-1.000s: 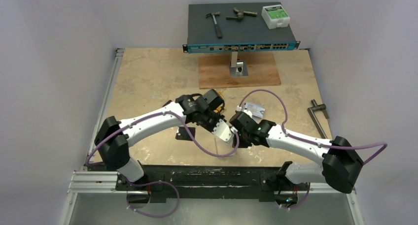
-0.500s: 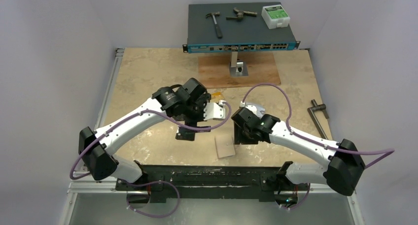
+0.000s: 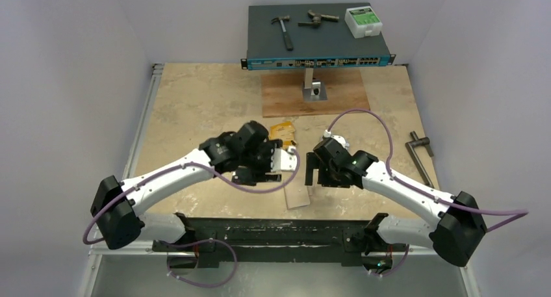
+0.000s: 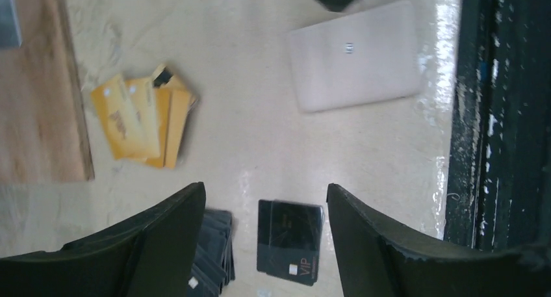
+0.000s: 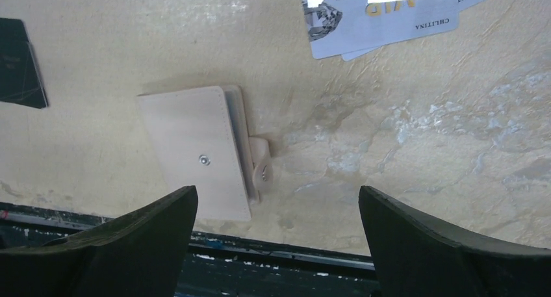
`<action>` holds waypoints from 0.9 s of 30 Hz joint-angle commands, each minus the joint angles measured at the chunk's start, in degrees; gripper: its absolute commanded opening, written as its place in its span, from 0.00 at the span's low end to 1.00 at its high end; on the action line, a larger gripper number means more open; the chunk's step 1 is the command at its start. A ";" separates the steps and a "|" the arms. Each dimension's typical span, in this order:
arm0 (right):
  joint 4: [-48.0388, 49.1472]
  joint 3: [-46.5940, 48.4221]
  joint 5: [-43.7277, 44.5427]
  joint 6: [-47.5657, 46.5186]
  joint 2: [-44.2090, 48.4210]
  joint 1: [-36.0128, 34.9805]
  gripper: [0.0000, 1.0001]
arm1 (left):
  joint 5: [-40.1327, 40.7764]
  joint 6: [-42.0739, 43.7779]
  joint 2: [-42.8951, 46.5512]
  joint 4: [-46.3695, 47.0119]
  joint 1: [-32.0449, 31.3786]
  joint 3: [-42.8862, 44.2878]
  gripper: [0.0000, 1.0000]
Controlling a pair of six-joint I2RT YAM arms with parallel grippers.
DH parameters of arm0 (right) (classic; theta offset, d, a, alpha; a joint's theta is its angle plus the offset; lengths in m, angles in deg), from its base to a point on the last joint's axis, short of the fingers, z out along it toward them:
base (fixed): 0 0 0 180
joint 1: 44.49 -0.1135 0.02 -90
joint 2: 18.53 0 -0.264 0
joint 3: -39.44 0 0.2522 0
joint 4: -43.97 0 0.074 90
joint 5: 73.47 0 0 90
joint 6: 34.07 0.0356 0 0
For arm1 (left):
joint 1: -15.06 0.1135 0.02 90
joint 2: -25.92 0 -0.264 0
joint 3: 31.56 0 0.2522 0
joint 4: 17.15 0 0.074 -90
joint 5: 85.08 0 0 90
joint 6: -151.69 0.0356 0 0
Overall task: Put the credit cards into the card holder
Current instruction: Close the card holder at the center of the board.
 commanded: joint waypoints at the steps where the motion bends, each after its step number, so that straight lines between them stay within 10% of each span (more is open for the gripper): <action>1: 3.40 -1.37 -3.27 -1.73 0.31 3.99 0.88 | 2.34 6.25 2.76 15.23 -5.93 -7.84 0.64; 13: 4.00 0.38 -8.57 -3.71 -4.25 4.58 0.54 | 5.01 25.90 -2.07 36.36 -18.55 -26.03 0.83; 27: 6.89 -0.45 -10.59 -4.98 -8.46 4.56 0.33 | -1.02 34.22 -5.91 35.15 -20.38 -26.55 0.73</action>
